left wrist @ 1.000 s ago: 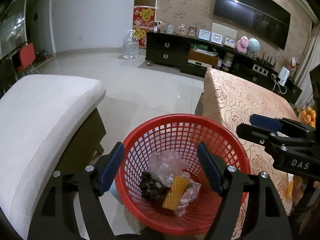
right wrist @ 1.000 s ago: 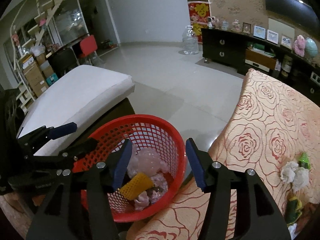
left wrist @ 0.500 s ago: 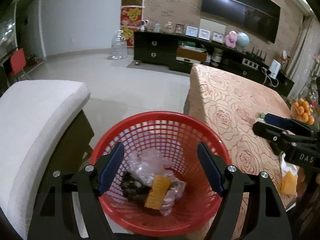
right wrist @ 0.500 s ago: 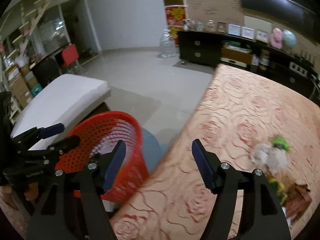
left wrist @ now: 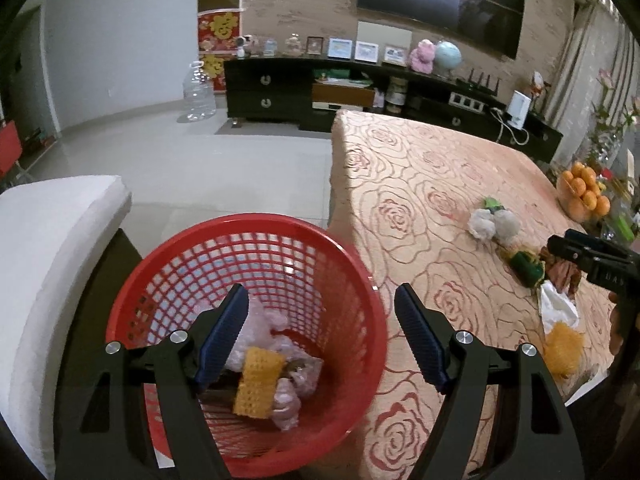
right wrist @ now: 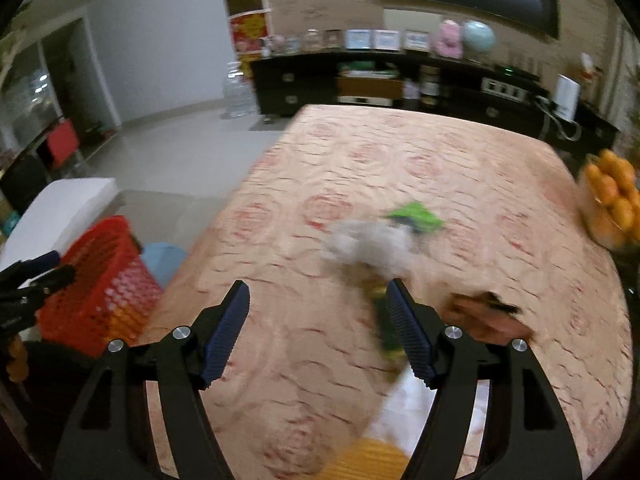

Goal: Collect trash
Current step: 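Move both tools back over the trash on the table, then grasp the second yellow foam net with the left tool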

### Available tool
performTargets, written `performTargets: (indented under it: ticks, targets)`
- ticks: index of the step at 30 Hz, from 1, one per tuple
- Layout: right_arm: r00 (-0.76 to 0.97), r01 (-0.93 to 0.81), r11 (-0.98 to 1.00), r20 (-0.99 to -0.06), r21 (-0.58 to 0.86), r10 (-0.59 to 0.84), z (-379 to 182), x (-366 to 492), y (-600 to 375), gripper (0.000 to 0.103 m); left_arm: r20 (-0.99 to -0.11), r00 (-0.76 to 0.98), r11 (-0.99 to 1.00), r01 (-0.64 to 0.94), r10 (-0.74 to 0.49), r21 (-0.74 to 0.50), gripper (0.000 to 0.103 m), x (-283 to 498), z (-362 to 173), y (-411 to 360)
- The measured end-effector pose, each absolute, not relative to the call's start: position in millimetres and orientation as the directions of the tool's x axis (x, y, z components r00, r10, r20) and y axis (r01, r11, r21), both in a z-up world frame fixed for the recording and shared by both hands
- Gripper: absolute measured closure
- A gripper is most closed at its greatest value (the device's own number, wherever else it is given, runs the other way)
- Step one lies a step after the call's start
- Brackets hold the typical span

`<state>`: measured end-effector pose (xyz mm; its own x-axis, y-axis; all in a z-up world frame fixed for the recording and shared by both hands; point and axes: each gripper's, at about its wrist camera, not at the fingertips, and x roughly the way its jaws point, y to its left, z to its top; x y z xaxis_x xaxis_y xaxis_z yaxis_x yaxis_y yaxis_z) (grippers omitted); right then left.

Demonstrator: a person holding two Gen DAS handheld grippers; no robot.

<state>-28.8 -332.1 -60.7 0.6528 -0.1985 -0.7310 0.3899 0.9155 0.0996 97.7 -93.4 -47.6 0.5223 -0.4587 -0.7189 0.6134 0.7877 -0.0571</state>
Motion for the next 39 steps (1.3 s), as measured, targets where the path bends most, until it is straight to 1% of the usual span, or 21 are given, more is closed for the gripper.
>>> performTargets:
  ticks: [6, 13, 27, 32, 39]
  targets:
    - [0.610, 0.495, 0.866, -0.739, 0.074, -0.286, -66.8, -66.3, -373.0, 0.033, -0.730, 0.488, 0.756, 0.652, -0.479, -0.060, 0.030, 85.1, -54.9, -112.4]
    - [0.580, 0.554, 0.831, -0.741, 0.053, -0.339, -74.5, -88.0, -397.6, 0.033, -0.744, 0.436, 0.695, 0.717, -0.505, -0.052, 0.028, 61.0, -63.2, -145.9]
    - [0.591, 0.581, 0.809, -0.731, 0.091, -0.342, -83.0, -101.1, -414.9, 0.032, -0.777, 0.303, 0.527, 0.848, -0.551, -0.043, 0.027, 2.6, -86.3, -212.1]
    - [0.589, 0.582, 0.809, -0.730, 0.084, -0.347, -85.4, -102.6, -417.1, 0.032, -0.792, 0.238, 0.490, 0.867, -0.562, -0.088, 0.027, -8.6, -96.5, -228.7]
    - [0.590, 0.605, 0.787, -0.730, 0.119, -0.344, -87.6, -108.2, -425.8, 0.032, -0.803, 0.125, 0.393, 0.908, -0.582, -0.144, 0.027, -32.1, -110.2, -249.8]
